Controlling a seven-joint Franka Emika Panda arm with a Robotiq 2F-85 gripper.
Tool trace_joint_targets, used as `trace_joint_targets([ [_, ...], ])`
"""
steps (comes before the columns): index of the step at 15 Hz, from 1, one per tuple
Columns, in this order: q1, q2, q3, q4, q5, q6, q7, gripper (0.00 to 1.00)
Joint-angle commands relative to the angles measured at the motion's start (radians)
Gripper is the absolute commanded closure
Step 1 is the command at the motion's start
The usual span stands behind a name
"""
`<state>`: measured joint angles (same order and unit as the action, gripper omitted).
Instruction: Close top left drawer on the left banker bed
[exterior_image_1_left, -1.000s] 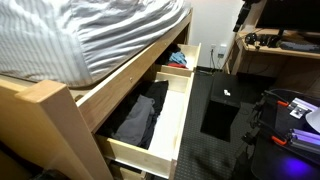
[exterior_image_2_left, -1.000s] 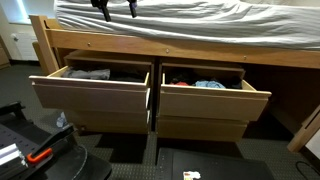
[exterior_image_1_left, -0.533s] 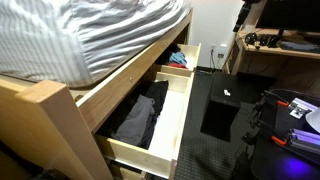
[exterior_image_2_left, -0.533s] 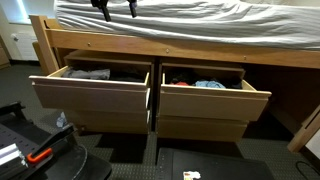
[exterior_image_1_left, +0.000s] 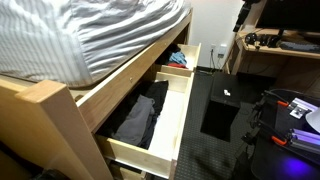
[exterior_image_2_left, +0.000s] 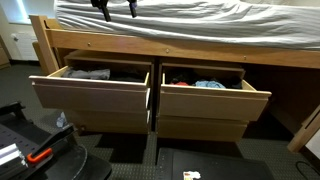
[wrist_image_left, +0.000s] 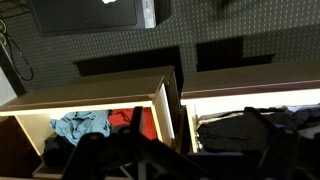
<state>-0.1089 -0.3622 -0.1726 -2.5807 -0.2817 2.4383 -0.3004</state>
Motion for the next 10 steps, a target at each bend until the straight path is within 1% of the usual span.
trace_joint_targets([
  [1,-0.007,0.0,0.008,0.001,0.005,-0.002,-0.003,0.0],
  [2,-0.007,0.0,0.008,0.001,0.005,-0.002,-0.003,0.0],
  [4,-0.002,0.064,0.03,0.028,-0.003,-0.016,0.03,0.0],
  [6,-0.01,0.198,0.093,0.057,-0.071,-0.036,0.132,0.0],
  [8,-0.007,0.303,0.13,0.068,-0.131,-0.036,0.232,0.0],
  [10,0.018,0.43,0.149,0.102,-0.155,-0.059,0.308,0.0],
])
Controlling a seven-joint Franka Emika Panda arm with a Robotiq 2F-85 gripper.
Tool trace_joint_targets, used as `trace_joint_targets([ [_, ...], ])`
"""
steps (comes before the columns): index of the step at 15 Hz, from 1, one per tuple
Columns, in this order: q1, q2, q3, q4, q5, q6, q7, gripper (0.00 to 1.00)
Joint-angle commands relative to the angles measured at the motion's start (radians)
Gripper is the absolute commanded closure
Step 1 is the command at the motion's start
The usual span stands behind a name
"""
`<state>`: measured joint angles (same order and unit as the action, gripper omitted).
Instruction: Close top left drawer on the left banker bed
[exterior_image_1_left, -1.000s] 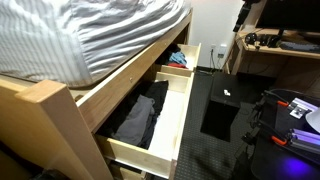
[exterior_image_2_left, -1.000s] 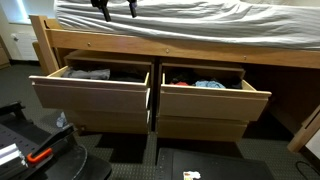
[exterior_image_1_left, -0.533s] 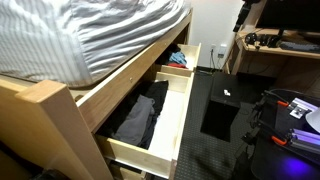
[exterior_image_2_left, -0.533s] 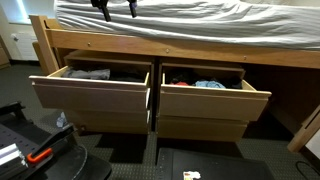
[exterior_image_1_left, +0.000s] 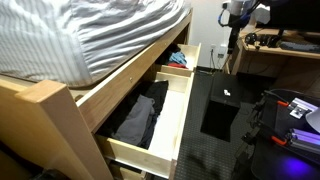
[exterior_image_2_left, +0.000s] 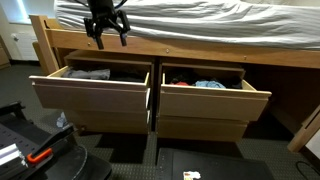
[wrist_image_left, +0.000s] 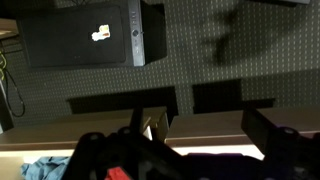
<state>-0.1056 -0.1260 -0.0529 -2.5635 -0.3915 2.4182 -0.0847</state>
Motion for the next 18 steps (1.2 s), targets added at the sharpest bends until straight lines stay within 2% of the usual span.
trace_joint_targets([
  [1,0.027,0.261,0.029,0.116,-0.049,-0.022,0.128,0.0],
  [2,0.026,0.129,0.011,0.03,-0.024,-0.003,0.077,0.0],
  [4,0.041,0.194,0.01,0.052,-0.023,0.007,0.094,0.0],
  [8,0.037,0.153,0.006,0.05,-0.024,0.004,0.092,0.0],
  [9,0.035,0.186,0.004,0.062,-0.018,0.026,0.102,0.0],
  [11,0.033,0.333,0.0,0.131,-0.008,0.005,0.091,0.0],
  [14,0.011,0.507,-0.027,0.199,0.009,0.024,0.004,0.0],
  [18,-0.03,0.655,-0.057,0.33,0.091,0.064,-0.034,0.0],
])
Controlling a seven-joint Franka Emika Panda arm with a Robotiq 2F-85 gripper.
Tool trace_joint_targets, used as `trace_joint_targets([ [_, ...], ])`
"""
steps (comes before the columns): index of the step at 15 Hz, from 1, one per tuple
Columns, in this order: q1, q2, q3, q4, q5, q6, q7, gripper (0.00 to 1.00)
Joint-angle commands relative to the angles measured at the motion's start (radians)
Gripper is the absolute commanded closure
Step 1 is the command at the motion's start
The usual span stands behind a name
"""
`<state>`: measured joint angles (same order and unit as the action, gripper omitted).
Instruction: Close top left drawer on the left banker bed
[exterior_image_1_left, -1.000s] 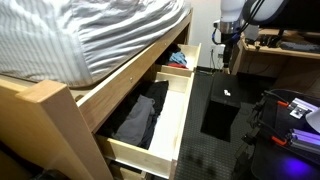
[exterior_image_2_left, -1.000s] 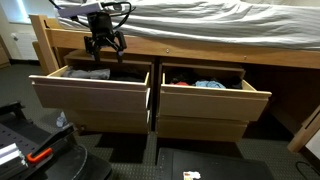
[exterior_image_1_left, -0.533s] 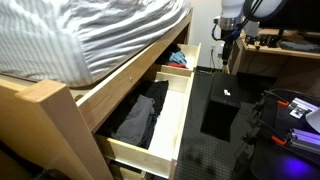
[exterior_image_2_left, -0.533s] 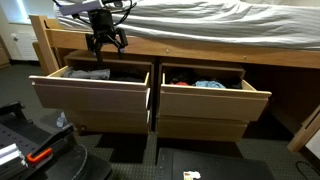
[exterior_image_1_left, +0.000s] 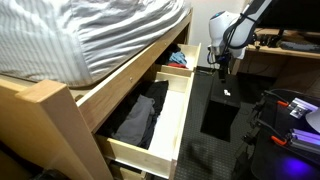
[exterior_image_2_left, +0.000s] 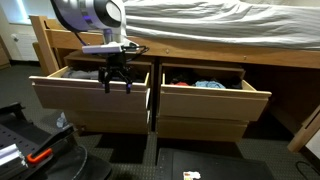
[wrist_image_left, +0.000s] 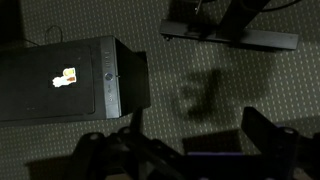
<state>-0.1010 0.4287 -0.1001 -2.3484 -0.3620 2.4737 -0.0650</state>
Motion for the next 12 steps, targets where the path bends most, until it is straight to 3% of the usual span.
trace_joint_targets([
  [1,0.004,0.039,-0.019,0.035,0.032,0.006,-0.019,0.0],
  [5,-0.016,0.105,-0.024,0.116,0.057,0.006,-0.036,0.0],
  [6,-0.067,0.124,0.031,0.125,0.172,0.042,-0.046,0.0],
  [8,-0.05,0.213,0.08,0.184,0.304,0.092,0.011,0.0],
  [12,0.004,0.384,0.138,0.264,0.482,0.314,0.145,0.0],
])
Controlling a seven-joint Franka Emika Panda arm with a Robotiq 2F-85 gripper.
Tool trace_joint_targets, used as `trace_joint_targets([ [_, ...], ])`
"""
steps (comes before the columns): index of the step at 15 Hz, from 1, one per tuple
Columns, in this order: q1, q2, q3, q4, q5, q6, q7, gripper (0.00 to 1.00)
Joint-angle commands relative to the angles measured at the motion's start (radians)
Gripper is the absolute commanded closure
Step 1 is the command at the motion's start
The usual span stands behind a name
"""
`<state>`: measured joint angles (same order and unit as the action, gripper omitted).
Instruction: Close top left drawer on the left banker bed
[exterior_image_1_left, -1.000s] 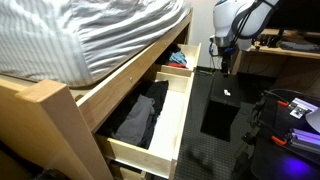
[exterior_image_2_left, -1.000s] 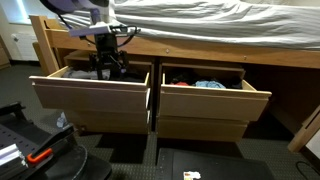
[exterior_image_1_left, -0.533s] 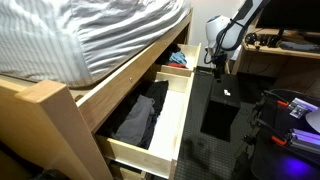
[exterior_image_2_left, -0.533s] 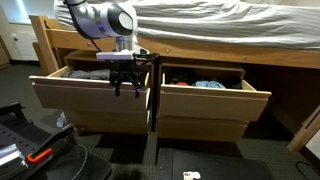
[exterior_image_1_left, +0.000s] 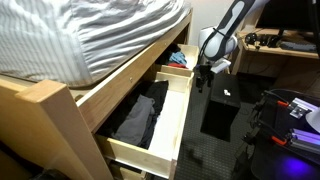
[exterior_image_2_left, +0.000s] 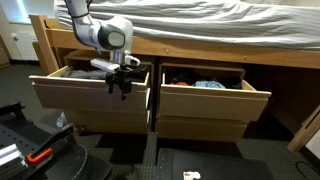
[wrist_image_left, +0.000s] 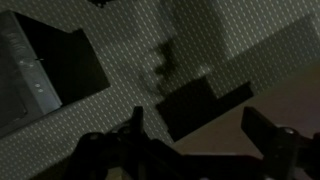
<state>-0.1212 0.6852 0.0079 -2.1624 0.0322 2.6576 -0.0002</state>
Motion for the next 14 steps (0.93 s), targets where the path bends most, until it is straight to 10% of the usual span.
trace_joint_targets([
  [1,0.036,0.162,0.039,0.102,0.118,0.181,0.113,0.0],
  [9,0.053,0.162,0.04,0.073,0.14,0.26,0.134,0.0],
  [14,-0.175,0.221,0.301,0.021,0.126,0.593,-0.026,0.0],
])
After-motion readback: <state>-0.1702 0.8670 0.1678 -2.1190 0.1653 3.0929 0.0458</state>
